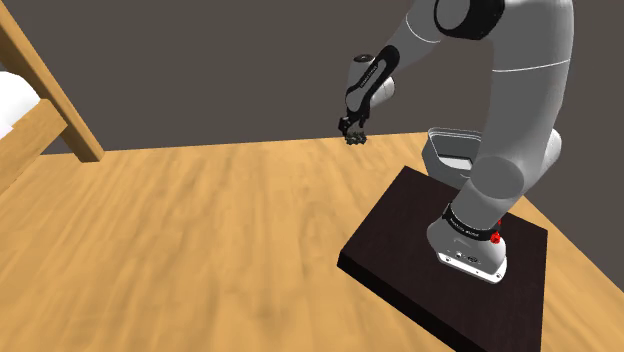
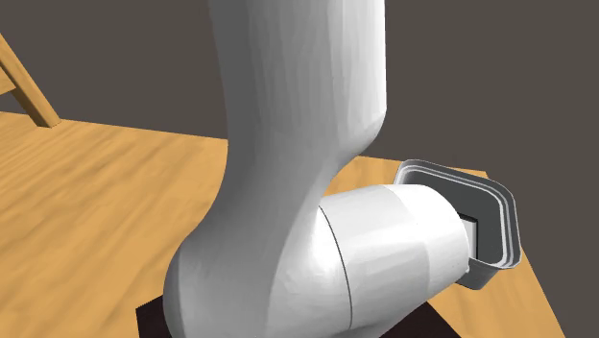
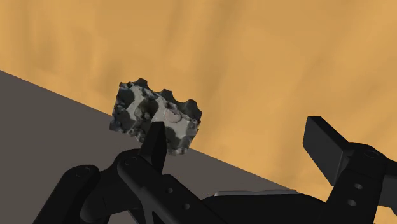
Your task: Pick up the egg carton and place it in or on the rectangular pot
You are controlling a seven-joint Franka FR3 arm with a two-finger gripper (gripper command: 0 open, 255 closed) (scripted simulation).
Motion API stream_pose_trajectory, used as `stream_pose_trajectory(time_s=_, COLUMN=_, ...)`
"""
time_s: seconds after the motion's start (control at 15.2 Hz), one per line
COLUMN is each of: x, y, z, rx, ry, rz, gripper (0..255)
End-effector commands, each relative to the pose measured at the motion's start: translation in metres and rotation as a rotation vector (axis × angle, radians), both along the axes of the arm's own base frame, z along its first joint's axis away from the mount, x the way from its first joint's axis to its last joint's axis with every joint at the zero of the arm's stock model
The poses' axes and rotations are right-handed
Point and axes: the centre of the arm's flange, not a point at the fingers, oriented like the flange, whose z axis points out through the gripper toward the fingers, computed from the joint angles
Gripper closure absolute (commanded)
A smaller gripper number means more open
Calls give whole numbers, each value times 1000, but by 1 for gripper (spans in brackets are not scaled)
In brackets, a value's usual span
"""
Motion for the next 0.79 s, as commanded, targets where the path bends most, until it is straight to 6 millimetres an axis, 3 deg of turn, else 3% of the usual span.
stream_pose_trajectory(time_s=0.0, x=10, y=-16, z=-19, rx=-7, ry=-7, rz=-10, gripper=0)
stream_pose_trajectory(time_s=0.4, x=41, y=-57, z=-69, rx=-23, ry=-27, rz=-39, gripper=0)
stream_pose_trajectory(time_s=0.73, x=43, y=-62, z=-95, rx=-23, ry=-27, rz=-39, gripper=0)
